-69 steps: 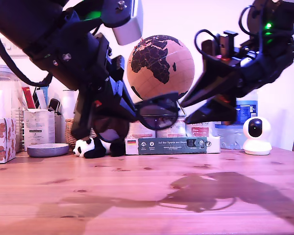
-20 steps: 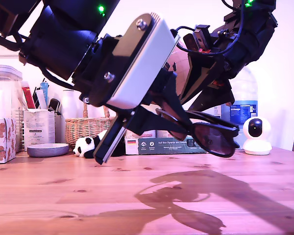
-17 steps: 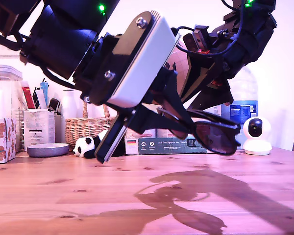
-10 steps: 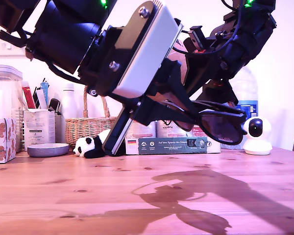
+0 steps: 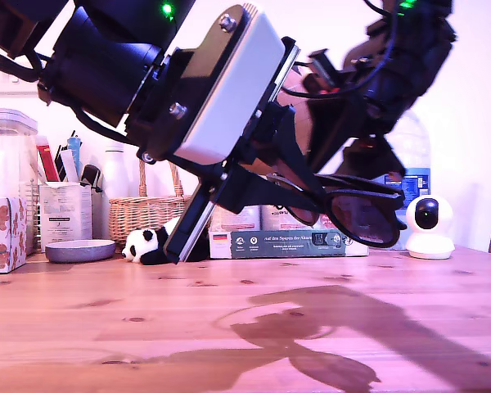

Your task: Pick up the sunglasses and open them, then place them back on the table

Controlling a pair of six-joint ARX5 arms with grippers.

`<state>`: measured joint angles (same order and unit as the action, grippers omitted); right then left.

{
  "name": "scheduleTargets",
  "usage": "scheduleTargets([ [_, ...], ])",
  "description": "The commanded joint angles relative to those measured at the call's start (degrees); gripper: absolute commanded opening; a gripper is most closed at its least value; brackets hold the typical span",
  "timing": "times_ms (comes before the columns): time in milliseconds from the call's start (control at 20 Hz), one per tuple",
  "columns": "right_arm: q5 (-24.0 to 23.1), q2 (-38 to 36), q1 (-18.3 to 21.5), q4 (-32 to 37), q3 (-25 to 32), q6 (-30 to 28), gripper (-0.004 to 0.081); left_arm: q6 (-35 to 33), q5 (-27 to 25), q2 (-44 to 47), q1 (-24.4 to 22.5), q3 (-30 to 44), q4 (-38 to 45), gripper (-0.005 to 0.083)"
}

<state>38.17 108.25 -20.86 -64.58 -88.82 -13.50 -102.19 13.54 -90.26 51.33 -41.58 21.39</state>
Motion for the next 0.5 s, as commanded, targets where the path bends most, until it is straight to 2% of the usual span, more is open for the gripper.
scheduleTargets([
  [0,0.0,1.0,-1.6,-0.1,-0.1,-0.5,0.0257,0.2,0.8,-0.4,0.0,-0.7,0.2,-0.0011],
  [100,-0.5,1.0,-2.0,-0.9,-0.1,-1.9,0.0257,0.2,1.0,-0.4,0.0,-0.7,-0.7,-0.0011],
  [450,-2.7,1.0,-1.2,-2.1,-0.1,-1.2,0.0257,0.2,1.0,-0.4,-0.1,-0.7,-0.3,-0.0011],
])
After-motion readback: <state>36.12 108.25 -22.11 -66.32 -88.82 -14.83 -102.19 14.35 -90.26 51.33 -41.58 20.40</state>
